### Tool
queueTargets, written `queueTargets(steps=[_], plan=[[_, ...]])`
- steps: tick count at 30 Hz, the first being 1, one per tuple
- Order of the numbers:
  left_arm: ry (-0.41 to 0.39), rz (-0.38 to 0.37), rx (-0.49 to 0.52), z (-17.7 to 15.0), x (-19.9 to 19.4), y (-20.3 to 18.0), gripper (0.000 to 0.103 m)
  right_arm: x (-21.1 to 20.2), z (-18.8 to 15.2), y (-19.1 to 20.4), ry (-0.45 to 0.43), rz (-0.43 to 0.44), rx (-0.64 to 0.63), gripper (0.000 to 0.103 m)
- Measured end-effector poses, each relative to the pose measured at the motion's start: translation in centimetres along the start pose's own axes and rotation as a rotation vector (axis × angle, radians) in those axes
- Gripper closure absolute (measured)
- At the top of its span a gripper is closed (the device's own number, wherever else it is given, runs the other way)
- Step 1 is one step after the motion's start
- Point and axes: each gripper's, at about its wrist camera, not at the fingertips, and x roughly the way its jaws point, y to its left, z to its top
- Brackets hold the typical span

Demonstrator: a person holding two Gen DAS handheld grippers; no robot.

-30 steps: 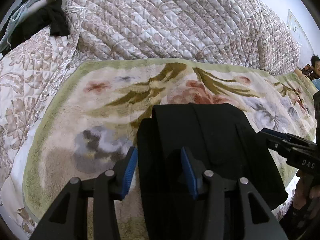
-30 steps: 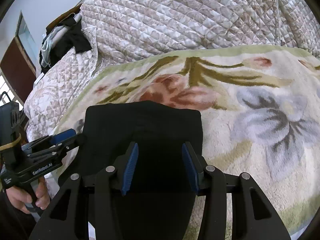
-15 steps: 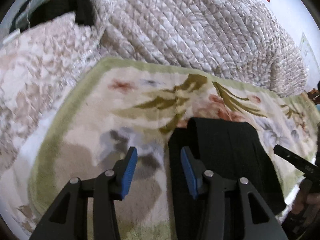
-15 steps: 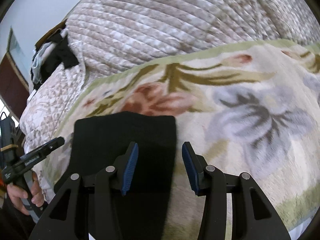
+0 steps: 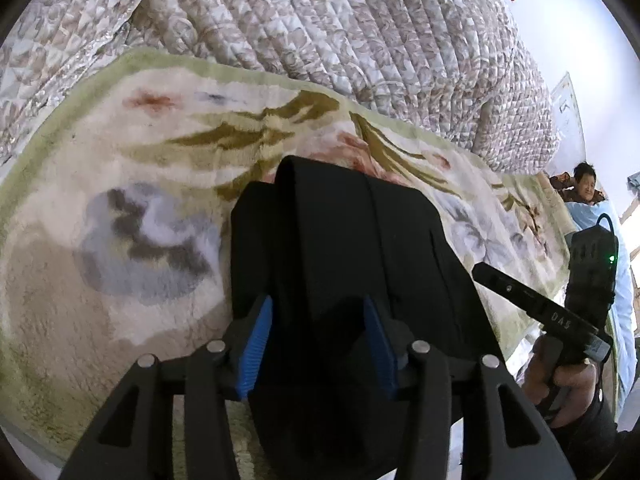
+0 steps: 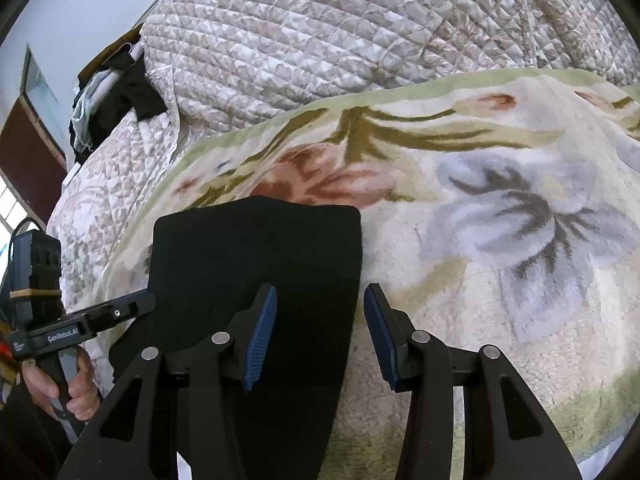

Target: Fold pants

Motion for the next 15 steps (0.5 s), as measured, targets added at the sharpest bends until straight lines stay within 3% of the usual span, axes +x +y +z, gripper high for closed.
queueTargets(steps=[3,9,15], plan=[[-0.003,-0.027,-0.02,-0.13,-0.03,0.09,0.051,0.13,-0.01,0.3,0.001,0.0,-0.012,0.057],[0.014,-0.007,-0.018,-0.55,0.02,0.47,0.05,0.32,-0.09,-0.03,0.006,-0.011,0.001,0.057],[0.005,-0.068,-0.037,-0.42,0.01,-0.09,0.045,0.38,-0.07,0.46,0.008,-0.007,-0.016,0.057]])
